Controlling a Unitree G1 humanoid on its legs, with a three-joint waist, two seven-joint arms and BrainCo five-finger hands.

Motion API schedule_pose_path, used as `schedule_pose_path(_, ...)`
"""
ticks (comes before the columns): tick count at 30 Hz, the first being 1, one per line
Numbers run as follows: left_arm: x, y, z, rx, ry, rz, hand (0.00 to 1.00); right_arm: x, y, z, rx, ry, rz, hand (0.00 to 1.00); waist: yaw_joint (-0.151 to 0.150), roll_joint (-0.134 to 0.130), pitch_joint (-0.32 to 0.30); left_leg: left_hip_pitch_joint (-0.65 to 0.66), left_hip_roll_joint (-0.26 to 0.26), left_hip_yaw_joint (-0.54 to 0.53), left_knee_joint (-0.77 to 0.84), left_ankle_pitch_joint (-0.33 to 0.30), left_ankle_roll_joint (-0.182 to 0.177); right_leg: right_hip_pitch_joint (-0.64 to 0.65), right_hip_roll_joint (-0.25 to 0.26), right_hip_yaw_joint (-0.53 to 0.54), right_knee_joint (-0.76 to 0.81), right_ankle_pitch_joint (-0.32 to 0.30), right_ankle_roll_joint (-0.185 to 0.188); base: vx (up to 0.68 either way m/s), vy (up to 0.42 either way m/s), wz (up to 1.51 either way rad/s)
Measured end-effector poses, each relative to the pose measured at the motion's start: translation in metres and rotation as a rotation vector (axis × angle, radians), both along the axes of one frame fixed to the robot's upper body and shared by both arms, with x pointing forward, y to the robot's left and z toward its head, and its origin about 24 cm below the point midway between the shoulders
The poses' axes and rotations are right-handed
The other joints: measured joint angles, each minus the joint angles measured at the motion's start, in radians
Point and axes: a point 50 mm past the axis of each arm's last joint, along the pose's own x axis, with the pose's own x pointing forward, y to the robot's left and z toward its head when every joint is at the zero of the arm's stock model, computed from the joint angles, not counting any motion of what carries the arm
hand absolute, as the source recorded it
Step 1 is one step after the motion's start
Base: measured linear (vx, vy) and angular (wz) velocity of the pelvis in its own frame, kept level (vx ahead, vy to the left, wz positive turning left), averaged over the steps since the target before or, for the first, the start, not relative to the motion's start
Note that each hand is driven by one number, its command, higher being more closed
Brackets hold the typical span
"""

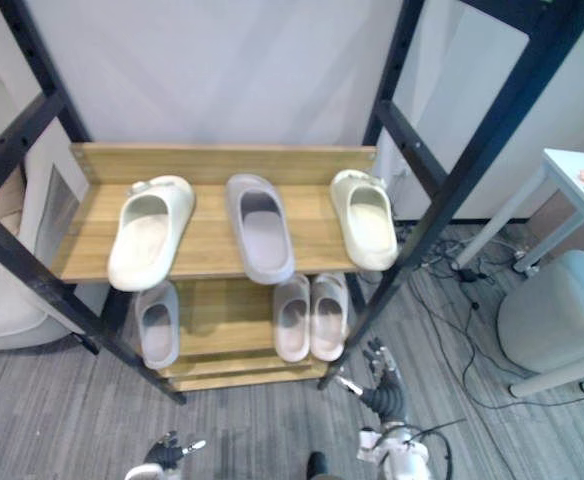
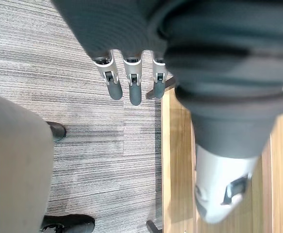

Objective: Organize the slippers on the shoe rack

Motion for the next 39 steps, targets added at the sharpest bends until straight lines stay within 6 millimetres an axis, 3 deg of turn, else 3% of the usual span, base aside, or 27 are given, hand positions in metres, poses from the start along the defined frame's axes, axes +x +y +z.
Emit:
schedule_pose_path(11, 0.004, -0.004, 0.001, 0.007, -0.021, -0.063, 0.0, 0.021, 0.004, 0.059, -0.033, -0.299, 0.047, 0.0, 0.0, 0.014, 0.008, -0.007, 0.009, -0.001, -0.007, 0.003, -0.006, -0.014, 0.011, -0.005, 0.007, -0.001, -0.001, 0.01, -0.017, -0.01)
schedule_pose_path(15, 0.004, -0.004, 0.002, 0.008, -0.023, -0.071, 0.0, 0.039, 0.007, 0.084, -0.033, -0.433, 0.089, 0.0, 0.002, 0.012, 0.007, -0.018, 0.005, -0.008, 0.006, 0.003, -0.005, -0.013, 0.006, -0.011, 0.007, -0.001, -0.001, 0.0, -0.006, 0.04)
schedule_pose_path(25, 0.007, -0.004, 0.003, 0.008, -0.035, -0.078, 0.0, 0.069, 0.017, 0.122, 0.005, -0.624, 0.16, 0.0, 0.011, -0.002, 0.007, -0.04, 0.006, -0.055, 0.006, 0.012, -0.005, -0.014, 0.003, -0.046, 0.003, -0.002, -0.001, -0.04, -0.028, 0.12)
schedule_pose_path(30, 0.008, 0.001, 0.004, 0.019, -0.041, -0.081, 0.0, 0.081, 0.017, 0.133, -0.029, -0.661, 0.174, 0.0, 0.009, -0.017, 0.014, -0.054, 0.005, -0.075, 0.005, 0.017, -0.007, -0.018, 0.0, -0.066, 0.005, -0.002, -0.001, -0.02, -0.019, 0.12)
schedule_pose_path(39, 0.012, 0.002, 0.006, 0.019, -0.055, -0.088, 0.0, 0.127, 0.01, 0.125, -0.118, -0.545, 0.124, 0.0, 0.016, -0.029, 0.021, -0.084, -0.006, -0.124, 0.006, 0.03, -0.003, -0.021, -0.013, -0.114, 0.007, -0.001, -0.001, 0.01, 0.0, 0.16)
